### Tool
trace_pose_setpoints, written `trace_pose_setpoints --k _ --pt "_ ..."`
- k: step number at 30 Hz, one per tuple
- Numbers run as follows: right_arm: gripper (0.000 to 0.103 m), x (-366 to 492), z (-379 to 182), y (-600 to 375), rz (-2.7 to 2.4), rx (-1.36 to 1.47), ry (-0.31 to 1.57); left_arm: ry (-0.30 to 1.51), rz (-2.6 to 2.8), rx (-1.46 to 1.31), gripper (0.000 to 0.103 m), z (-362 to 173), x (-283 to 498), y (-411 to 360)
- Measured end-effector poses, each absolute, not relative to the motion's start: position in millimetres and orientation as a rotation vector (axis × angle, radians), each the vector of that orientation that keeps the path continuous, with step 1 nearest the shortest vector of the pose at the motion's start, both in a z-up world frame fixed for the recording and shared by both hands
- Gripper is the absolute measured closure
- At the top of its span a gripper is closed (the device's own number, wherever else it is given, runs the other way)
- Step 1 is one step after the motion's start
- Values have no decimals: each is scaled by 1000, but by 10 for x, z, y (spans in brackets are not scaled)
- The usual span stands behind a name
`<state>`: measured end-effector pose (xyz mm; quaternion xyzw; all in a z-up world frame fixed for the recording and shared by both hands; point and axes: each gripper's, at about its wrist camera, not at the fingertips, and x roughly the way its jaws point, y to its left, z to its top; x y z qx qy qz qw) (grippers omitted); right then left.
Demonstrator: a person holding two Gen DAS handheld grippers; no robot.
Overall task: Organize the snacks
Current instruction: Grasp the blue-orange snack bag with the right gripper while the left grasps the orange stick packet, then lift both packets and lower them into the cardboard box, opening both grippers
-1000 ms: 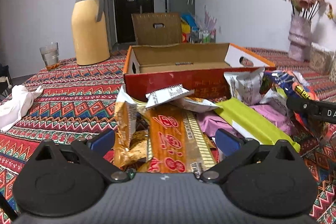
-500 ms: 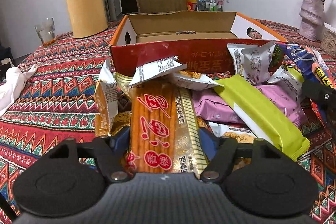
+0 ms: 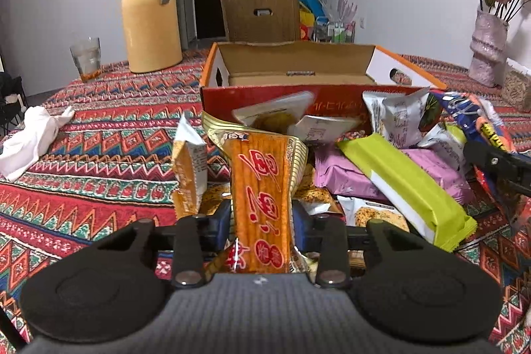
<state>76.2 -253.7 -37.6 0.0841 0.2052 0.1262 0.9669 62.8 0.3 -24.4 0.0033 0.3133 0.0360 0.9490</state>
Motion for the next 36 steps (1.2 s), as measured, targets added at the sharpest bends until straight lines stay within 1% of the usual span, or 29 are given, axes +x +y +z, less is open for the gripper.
trace_pose_setpoints --k 8,15,23,36 --pt "42 694 -326 -2532 249 161 389 535 53 -5 66 35 384 -1" --pt "42 641 -71 -2536 259 154 344 472 37 -10 66 280 427 -31" --pt "42 844 262 -2442 264 104 293 437 21 -26 66 482 754 -48" --pt "42 1760 572 -2212 258 68 332 433 60 -55 66 750 1694 -36"
